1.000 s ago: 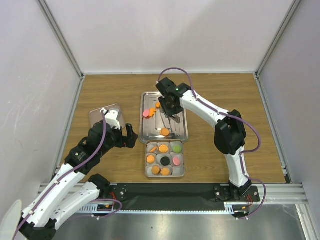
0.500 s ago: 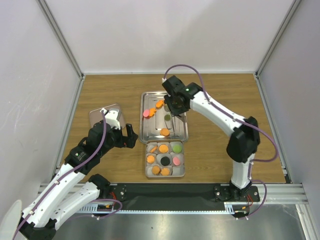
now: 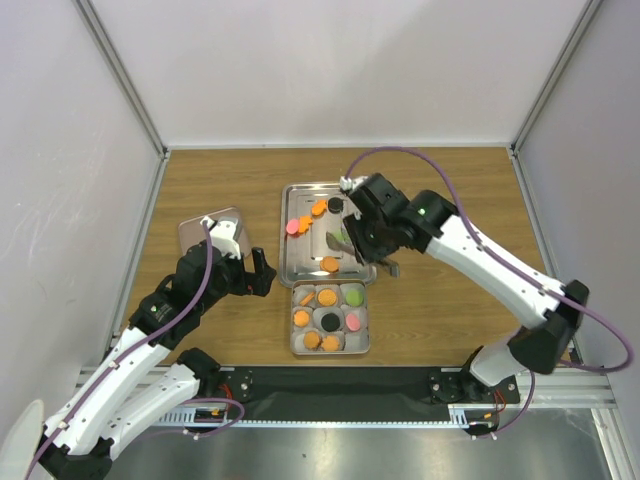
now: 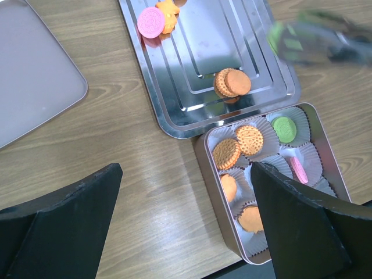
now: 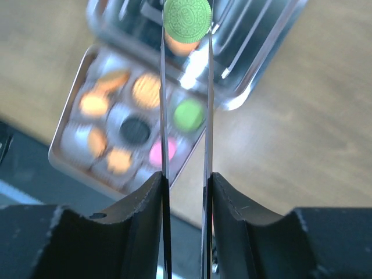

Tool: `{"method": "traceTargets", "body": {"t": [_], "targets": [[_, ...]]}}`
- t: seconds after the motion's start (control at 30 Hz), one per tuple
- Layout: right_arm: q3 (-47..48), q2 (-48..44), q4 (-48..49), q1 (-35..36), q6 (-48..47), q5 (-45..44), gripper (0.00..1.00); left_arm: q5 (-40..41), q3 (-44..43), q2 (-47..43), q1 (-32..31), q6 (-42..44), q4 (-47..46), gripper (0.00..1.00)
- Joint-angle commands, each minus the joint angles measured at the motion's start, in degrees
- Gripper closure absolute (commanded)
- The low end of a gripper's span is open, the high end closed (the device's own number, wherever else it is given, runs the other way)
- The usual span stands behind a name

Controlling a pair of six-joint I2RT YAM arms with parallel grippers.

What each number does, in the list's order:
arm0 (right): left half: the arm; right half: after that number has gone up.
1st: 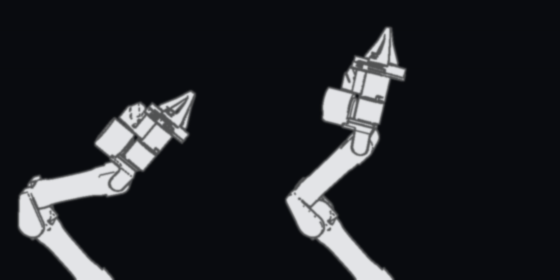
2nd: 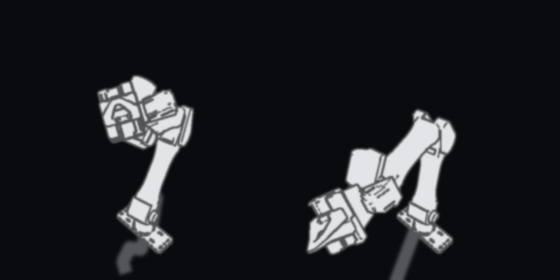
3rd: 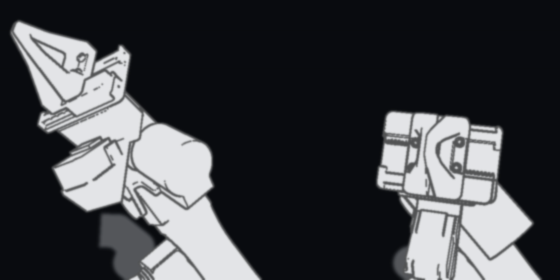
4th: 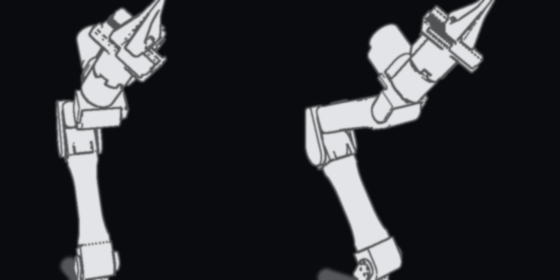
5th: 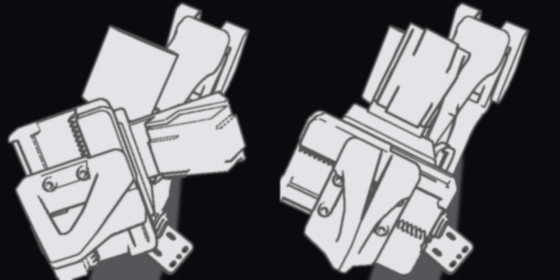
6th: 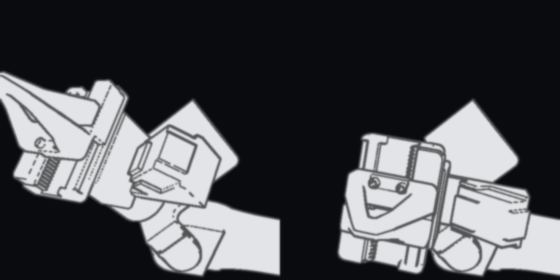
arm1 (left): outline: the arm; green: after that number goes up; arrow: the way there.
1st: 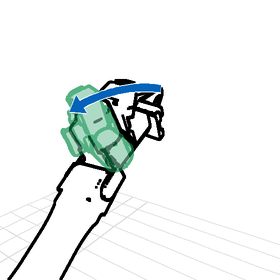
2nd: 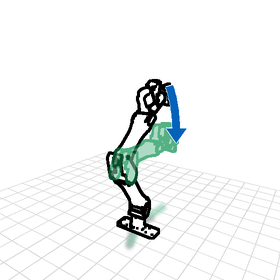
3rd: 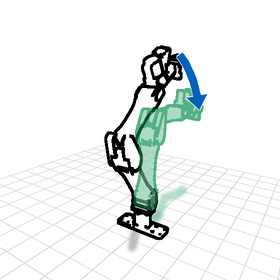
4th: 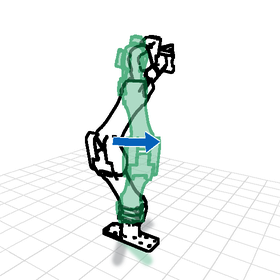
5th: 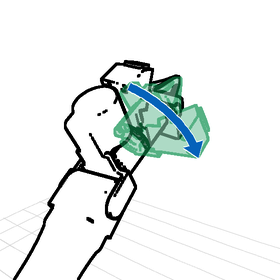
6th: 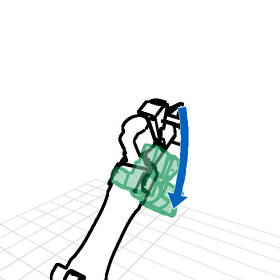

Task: Pack the cookies

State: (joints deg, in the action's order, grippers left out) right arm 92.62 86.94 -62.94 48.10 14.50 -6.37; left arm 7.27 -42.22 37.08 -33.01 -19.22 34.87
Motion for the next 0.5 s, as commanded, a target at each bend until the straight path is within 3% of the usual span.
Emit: {"method": "traceTargets", "body": {"t": [0.0, 0.17, 0.47], "targets": [[-2.26, -6.51, -5.79, 2.61, 3.24, 4.00, 0.66, -0.50, -0.59, -0.34, 0.23, 0.68, -1.74, 0.00], [-5.95, -12.75, -9.74, 6.04, 6.06, 8.65, 0.65, -0.59, -0.59, -0.26, 0.32, 0.68, -1.91, 0.00], [-8.76, -15.83, -15.11, 12.81, 8.96, 11.56, 0.65, -0.41, -0.59, 0.18, 0.23, 0.68, -1.74, 0.00]]}}
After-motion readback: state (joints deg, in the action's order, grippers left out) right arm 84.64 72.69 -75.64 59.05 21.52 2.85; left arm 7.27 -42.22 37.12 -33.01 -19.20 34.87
